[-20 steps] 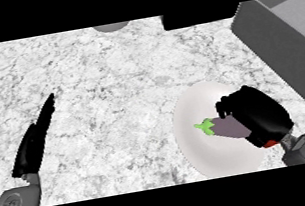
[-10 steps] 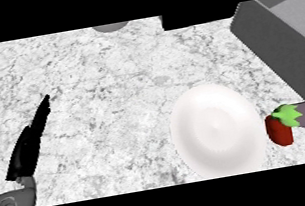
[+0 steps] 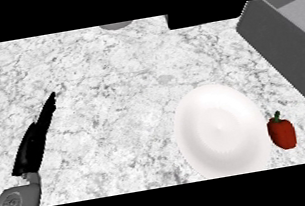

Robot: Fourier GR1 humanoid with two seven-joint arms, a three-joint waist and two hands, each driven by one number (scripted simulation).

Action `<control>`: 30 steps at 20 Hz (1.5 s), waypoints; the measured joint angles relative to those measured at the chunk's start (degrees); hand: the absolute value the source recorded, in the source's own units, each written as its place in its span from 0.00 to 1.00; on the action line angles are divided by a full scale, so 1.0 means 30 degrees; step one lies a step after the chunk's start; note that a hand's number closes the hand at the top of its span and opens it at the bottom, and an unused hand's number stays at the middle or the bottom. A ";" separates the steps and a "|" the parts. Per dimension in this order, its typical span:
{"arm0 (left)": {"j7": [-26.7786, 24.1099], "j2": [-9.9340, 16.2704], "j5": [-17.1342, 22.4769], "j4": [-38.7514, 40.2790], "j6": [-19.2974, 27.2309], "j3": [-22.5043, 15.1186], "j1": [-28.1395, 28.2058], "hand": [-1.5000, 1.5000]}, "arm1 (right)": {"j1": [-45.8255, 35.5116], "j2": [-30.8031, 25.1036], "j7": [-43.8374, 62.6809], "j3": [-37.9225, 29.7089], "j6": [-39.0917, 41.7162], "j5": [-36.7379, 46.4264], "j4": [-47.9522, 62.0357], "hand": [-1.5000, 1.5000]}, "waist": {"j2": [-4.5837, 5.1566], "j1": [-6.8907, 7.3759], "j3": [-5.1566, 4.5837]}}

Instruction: Pick the eggplant from the plate and place it in the cardboard box

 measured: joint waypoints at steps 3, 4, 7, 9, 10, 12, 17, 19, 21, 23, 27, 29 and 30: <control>0.0220 -0.0202 -0.0109 -0.0230 -0.0026 -0.0220 -0.0167 0.50 | -0.1000 -0.0534 0.0162 -0.1300 0.0870 -0.0797 0.1775 1.00 | 0.0046 0.0279 0.0005; 0.0191 -0.0375 -0.0243 -0.0183 0.0103 -0.0349 -0.0205 0.50 | -0.1419 -0.0737 0.0043 -0.1491 0.1004 -0.0775 0.2577 1.00 | 0.0062 0.0354 0.0002; -0.0056 -0.0367 -0.0368 0.0244 0.0029 -0.0364 -0.0486 0.50 | -0.2706 -0.1453 -0.0235 -0.1758 0.1478 -0.0625 0.4907 1.00 | 0.0105 0.0520 0.0001; 0.0128 -0.0531 -0.0486 -0.0014 0.0082 -0.0525 -0.0407 0.50 | -0.3553 -0.1583 -0.0735 -0.1224 0.1142 0.0085 0.6738 1.00 | 0.0126 0.0655 0.0006; -0.0046 -0.0580 -0.0499 -0.0033 0.0098 -0.0552 -0.0252 0.50 | -0.3979 -0.1920 -0.1128 -0.1183 0.1194 0.0299 0.7723 1.00 | 0.0137 0.0697 0.0015; -0.0166 -0.0533 -0.0437 0.0054 -0.0026 -0.0485 -0.0252 0.50 | -0.4940 -0.2189 -0.1718 -0.0587 0.0791 0.1088 0.9632 1.00 | 0.0161 0.0801 0.0015; -0.0127 -0.0517 -0.0442 0.0210 -0.0210 -0.0481 -0.0741 0.50 | -0.7598 -0.2524 -0.2849 0.1442 0.0138 0.3024 1.4447 1.00 | 0.0249 0.1118 0.0025; -0.0089 -0.0624 -0.0535 0.0183 -0.0186 -0.0615 -0.0826 0.50 | -0.8238 -0.2798 -0.2866 0.2105 0.1104 0.3321 1.5978 0.00 | 0.0286 0.1245 0.0029; -0.0336 -0.0619 -0.0570 0.0511 -0.0198 -0.0604 -0.0880 0.50 | -0.8767 -0.2645 -0.3016 0.2832 0.1891 0.3603 1.7368 0.00 | 0.0321 0.1310 0.0030; -0.0130 -0.0638 -0.0624 0.0335 -0.0224 -0.0676 -0.1002 0.50 | -0.9361 -0.2459 -0.3764 0.3553 0.2458 0.3929 1.8777 0.00 | 0.0338 0.1416 0.0041; -0.0231 -0.0772 -0.0660 0.0561 -0.0114 -0.0648 -0.1213 0.50 | -1.1370 -0.1704 -0.5777 0.4008 0.2821 0.3934 2.1417 0.00 | 0.0353 0.1447 0.0062; -0.0031 -0.0865 -0.0624 0.0297 -0.0141 -0.0713 -0.1085 0.50 | -1.2053 -0.1160 -0.6678 0.3472 0.3014 0.3173 2.2365 0.00 | 0.0321 0.1426 0.0074; -0.0034 -0.0796 -0.0598 0.0265 -0.0185 -0.0667 -0.1046 0.50 | -1.2399 -0.0848 -0.7031 0.3132 0.3226 0.2682 2.2798 0.00 | 0.0311 0.1410 0.0078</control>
